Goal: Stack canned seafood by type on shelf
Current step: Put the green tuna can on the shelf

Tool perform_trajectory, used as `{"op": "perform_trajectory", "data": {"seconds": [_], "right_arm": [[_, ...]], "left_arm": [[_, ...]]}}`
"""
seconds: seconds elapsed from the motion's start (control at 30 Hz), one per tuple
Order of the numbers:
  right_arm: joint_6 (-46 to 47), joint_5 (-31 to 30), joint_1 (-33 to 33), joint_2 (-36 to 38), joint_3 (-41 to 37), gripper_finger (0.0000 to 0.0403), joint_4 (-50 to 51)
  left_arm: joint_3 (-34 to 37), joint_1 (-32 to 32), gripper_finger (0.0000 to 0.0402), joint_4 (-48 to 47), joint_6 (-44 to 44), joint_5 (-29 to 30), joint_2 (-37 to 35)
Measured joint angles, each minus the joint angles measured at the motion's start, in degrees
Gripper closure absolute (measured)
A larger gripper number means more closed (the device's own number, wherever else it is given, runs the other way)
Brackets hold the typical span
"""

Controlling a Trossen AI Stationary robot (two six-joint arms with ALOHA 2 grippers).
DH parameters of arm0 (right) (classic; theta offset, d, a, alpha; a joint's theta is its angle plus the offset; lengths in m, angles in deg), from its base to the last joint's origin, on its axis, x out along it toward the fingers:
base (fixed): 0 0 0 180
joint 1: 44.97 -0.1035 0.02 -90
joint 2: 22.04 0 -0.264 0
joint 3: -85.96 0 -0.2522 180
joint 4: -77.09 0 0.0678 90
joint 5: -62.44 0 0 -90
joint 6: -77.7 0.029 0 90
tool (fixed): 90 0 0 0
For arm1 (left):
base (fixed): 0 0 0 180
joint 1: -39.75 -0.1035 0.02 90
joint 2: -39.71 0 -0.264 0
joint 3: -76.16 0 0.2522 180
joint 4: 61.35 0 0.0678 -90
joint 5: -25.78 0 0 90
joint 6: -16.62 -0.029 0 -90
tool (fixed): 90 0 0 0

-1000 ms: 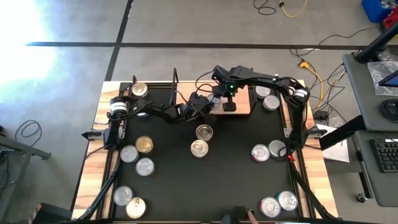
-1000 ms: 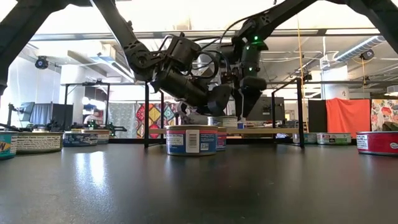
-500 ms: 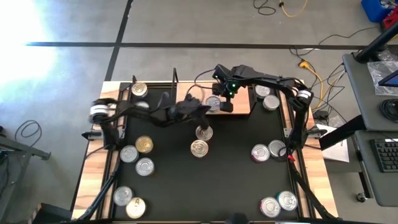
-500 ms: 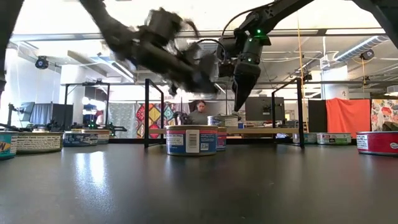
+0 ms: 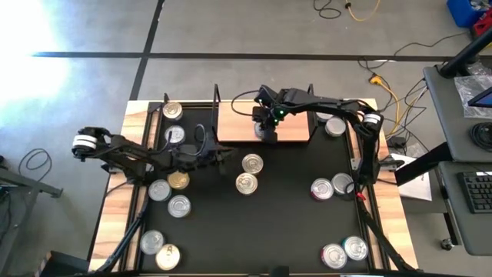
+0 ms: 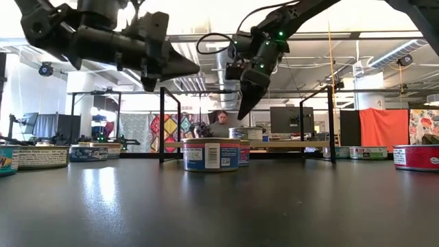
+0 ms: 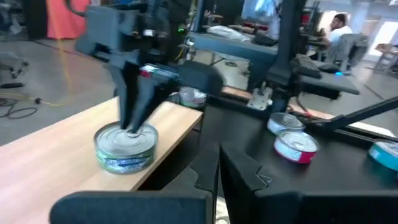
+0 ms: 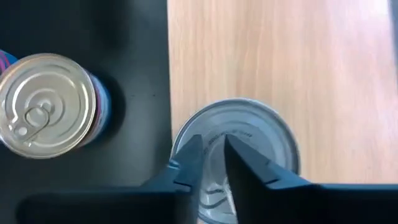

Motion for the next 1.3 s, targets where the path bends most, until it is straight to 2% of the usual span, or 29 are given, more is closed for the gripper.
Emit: {"op": "perform_trajectory", "data": {"seconds": [0.17,0.37,0.6,0.8,0.87,1.1,1.3], "right_arm": [[-0.7,0.0,0.0,-0.1,-0.2,0.0391,-0.8],[-0.6,0.4,-0.1,-0.3,-1.1,0.039,-1.2],[0.3,1.5,-0.1,-0.3,-5.0,0.039,-2.4],[-0.7,1.4,-0.1,0.0,-5.1,0.039,2.8],[-2.1,0.2,-0.1,0.1,-4.8,0.039,4.1],[-10.5,-10.8,0.0,0.1,-2.6,0.039,6.8],[-10.8,-11.5,0.2,0.1,0.3,0.039,8.2]], "left_arm": [[0.9,0.5,0.0402,0.5,0.1,0.0,-0.3],[3.1,1.2,0.0402,0.1,1.5,0.1,-0.7],[5.3,5.6,0.0402,-1.0,0.3,0.1,-0.7],[6.5,8.3,0.0402,-1.0,-1.8,0.1,-0.8],[6.7,8.4,0.0402,-1.0,-1.9,0.1,-0.8],[6.8,8.4,0.0402,-1.0,-1.9,0.2,-0.8],[7.0,8.4,0.0402,-1.1,-1.9,0.2,-0.8]]}}
